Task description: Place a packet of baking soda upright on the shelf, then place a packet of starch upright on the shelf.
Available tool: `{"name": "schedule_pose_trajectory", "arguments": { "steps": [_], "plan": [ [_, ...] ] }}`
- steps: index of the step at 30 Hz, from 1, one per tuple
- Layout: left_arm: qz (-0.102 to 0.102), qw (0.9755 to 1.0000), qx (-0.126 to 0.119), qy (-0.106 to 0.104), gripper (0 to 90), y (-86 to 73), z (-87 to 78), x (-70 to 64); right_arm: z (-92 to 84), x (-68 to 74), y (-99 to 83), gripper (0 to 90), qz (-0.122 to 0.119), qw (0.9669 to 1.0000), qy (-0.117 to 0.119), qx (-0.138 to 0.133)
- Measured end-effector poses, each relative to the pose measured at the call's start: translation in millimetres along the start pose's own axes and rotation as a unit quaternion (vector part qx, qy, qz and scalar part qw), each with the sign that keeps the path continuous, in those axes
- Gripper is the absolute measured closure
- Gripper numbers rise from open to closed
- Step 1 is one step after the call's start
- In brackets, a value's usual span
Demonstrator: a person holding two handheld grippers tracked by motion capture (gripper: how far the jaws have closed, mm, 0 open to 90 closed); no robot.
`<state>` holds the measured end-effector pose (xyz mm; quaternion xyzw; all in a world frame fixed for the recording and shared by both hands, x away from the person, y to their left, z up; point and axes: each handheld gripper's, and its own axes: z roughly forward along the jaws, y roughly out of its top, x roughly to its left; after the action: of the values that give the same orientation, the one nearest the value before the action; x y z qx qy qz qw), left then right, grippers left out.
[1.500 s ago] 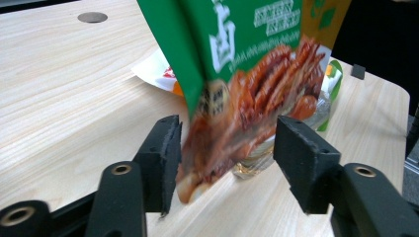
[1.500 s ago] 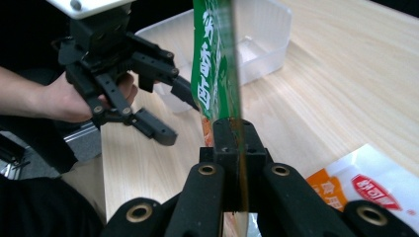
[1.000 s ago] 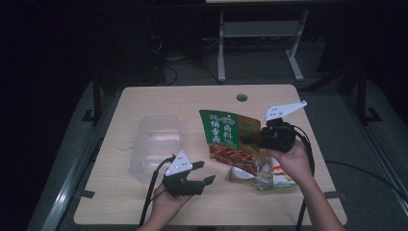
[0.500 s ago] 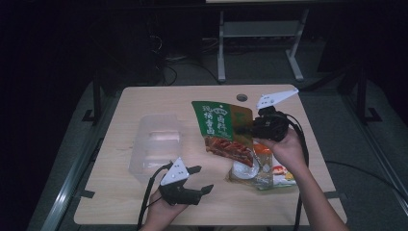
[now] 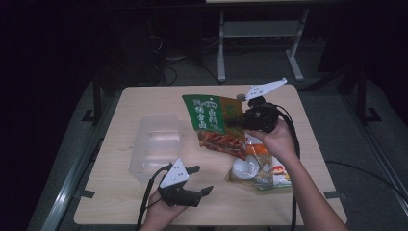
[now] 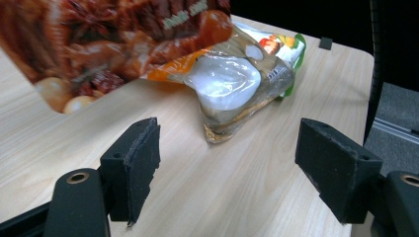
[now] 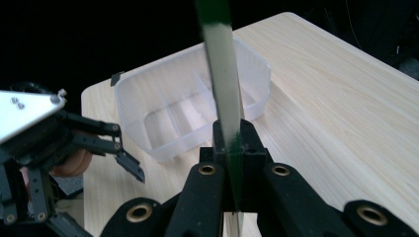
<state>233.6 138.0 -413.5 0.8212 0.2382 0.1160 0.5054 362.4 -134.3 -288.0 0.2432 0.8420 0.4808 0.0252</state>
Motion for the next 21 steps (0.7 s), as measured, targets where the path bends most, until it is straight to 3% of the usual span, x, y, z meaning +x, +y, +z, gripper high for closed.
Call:
{"name": "schedule_pose_trajectory", "arguments": {
  "steps": [19, 21],
  "plan": [
    [0.007, 1.0000, 0.004, 0.001, 24.8, -0.9, -1.3, -2.5, 13.7, 10.6, 35.1, 90.0, -0.035, 0.9992, 0.019, -0.007],
    [0.004, 1.0000, 0.001, -0.001, 24.8, -1.0, -0.9, -3.2, 14.8, 12.5, 37.6, 90.0, -0.028, 0.9994, 0.022, -0.004]
  ]
}}
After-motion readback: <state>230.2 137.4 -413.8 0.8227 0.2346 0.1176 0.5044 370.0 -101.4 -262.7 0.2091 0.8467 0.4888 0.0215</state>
